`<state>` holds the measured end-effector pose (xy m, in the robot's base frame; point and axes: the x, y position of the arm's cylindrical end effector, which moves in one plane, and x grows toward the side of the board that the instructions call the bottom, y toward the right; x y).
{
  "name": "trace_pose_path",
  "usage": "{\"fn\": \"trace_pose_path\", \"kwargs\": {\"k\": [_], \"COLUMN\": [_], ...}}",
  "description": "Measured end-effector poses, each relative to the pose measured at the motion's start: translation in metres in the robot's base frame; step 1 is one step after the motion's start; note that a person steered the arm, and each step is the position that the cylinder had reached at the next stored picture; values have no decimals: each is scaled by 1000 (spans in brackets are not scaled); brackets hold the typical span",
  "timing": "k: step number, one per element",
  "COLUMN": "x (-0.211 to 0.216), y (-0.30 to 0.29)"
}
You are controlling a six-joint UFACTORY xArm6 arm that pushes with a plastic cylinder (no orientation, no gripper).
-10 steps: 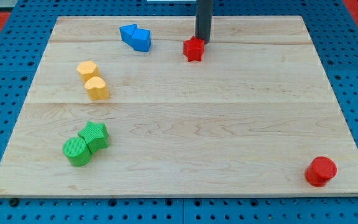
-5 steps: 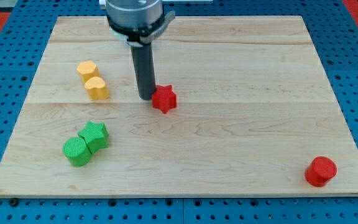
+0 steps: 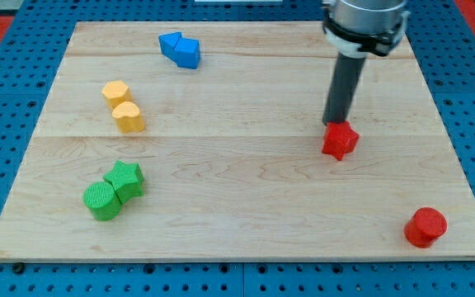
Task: Push the red star into the red circle
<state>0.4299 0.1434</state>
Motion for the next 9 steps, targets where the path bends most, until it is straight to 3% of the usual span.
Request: {"fn": "trace_pose_path", "kwargs": {"k": [2,4,5,7,9], "x": [72,83,87,95,120], "y": [-5,-68,-62,13,13]}}
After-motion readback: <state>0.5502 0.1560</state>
